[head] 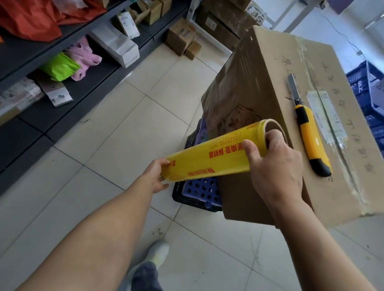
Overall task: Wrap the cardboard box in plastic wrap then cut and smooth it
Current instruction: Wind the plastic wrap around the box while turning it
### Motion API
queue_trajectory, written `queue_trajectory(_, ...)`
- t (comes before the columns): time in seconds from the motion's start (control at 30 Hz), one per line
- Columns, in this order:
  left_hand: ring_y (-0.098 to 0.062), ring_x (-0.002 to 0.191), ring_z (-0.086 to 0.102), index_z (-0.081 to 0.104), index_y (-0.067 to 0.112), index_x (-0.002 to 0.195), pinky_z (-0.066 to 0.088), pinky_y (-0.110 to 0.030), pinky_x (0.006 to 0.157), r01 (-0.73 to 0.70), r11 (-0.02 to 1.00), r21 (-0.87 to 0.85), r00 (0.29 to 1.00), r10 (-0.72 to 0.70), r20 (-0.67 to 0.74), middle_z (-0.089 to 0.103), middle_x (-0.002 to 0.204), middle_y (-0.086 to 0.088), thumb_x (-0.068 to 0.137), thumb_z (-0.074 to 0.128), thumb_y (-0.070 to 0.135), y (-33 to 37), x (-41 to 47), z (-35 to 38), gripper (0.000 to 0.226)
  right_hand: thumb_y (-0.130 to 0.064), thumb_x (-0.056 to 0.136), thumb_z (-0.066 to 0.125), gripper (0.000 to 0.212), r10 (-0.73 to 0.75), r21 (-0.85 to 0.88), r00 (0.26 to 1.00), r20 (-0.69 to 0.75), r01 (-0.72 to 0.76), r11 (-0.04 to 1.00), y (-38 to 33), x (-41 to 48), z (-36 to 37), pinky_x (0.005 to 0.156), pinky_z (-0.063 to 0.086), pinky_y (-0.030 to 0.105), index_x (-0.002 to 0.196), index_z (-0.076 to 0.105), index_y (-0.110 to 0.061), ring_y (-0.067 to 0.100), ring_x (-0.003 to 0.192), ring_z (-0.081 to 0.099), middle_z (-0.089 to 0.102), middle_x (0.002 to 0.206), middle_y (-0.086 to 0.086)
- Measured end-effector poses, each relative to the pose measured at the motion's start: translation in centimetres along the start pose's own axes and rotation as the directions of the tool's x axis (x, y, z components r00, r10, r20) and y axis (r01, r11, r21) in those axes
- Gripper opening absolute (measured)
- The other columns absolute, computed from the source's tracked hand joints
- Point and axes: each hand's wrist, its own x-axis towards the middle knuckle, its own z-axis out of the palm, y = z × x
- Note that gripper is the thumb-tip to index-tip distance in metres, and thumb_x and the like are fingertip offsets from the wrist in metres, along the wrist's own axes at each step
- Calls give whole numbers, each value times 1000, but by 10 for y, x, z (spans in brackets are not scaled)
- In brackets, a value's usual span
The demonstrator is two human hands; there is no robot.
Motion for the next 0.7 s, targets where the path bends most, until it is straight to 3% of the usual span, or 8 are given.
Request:
queue_trajectory(0.07, -29, 130, 40, 32, 21, 145, 27, -52, 110, -2, 999, 32, 1000, 2, 4, 39, 144, -8, 89, 53, 50, -8, -4, 2, 66, -37, 93, 53, 21, 0, -12, 1000, 1, 0, 1000, 2, -3, -1, 76, 48, 45, 90, 43, -19, 20, 62, 51, 44, 61, -9)
queue_trajectory(0.17, -29, 133, 39, 24, 21, 148, 28, -53, 110, 17, 997, 77, 1000, -15, -22, 37, 147, -8, 83, 50, 66, -19, -12, 4, 83, -30, 93, 56, 17, 29, 31, 1000, 1, -29, 999, 8, -8, -3, 57, 43, 35, 91, 45, -17, 13, 57, 47, 50, 64, -4)
queue_trajectory(0.23, -29, 130, 42, 27, 22, 146, 29, -52, 109, 32, 998, 56, 999, -30, -29, 39, 146, -9, 83, 54, 63, -27, -14, 1, 80, -28, 92, 58, 16, 35, 62, 999, 14, -36, 997, 14, -11, -5, 53, 40, 34, 93, 48, -15, 10, 58, 46, 52, 66, -2)
queue_trajectory(0.3, -29, 127, 44, 34, 23, 142, 28, -51, 110, 37, 999, 11, 999, -36, -28, 43, 142, -10, 86, 56, 55, -33, -15, 0, 68, -29, 91, 59, 17, 14, 91, 1000, 26, -17, 996, 20, -14, -8, 58, 45, 36, 96, 52, -15, 16, 62, 51, 54, 68, -2)
queue_trajectory(0.47, -29, 127, 44, 41, 19, 136, 25, -52, 111, -3, 993, -115, 999, -1, -40, 47, 135, -11, 90, 55, 42, -52, -26, 1, 53, -50, 89, 56, 37, -48, 104, 998, 49, 43, 994, 29, -22, -11, 59, 44, 36, 88, 50, -14, 20, 63, 54, 54, 64, -4)
queue_trajectory(0.6, -27, 123, 45, 41, 14, 137, 26, -47, 107, -92, 971, -221, 994, 75, -82, 43, 139, -10, 90, 52, 27, -63, -32, -2, 49, -40, 90, 59, 29, -61, 116, 996, 70, 53, 992, 39, -31, -12, 61, 49, 42, 82, 53, -12, 24, 65, 57, 57, 65, 1)
queue_trajectory(0.7, -27, 117, 49, 45, 15, 132, 32, -50, 100, -124, 950, -288, 991, 102, -90, 46, 135, -11, 91, 51, 23, -77, -39, 0, 43, -32, 90, 61, 22, -77, 145, 992, 102, 62, 987, 48, -40, -18, 62, 49, 41, 84, 53, -12, 24, 68, 56, 57, 69, 3)
